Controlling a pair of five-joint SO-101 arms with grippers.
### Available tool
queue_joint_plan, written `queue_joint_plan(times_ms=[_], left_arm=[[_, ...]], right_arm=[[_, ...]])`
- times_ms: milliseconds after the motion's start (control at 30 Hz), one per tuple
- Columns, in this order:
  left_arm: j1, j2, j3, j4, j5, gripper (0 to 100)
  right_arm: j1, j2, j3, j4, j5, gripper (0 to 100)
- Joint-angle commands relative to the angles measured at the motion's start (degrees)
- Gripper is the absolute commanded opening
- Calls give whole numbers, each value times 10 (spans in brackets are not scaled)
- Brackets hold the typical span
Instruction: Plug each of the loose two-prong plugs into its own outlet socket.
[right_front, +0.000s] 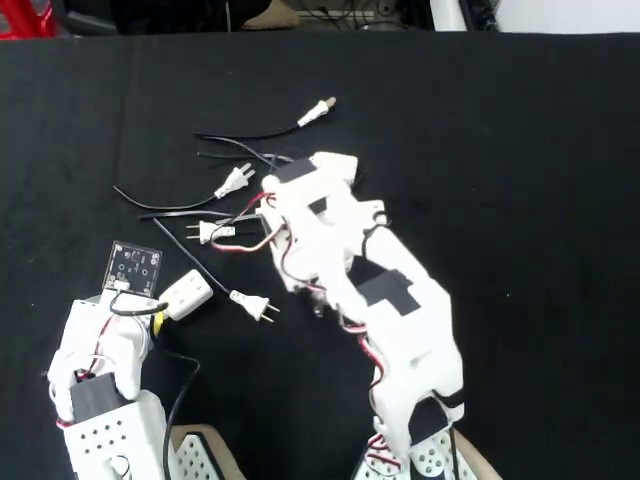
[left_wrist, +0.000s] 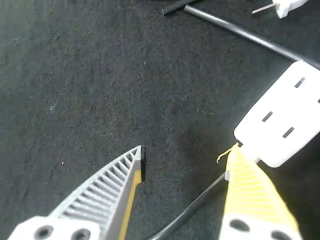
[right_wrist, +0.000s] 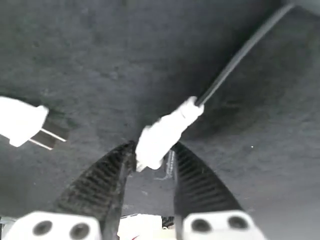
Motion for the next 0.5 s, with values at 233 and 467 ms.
queue_joint_plan(times_ms=[233,467], left_arm=[[4,-5,11,5,-2,267],[4,-5,11,5,-2,267]], right_arm=[[70,-1,-21,4,26,46],[68,0,-45,4,45,61]])
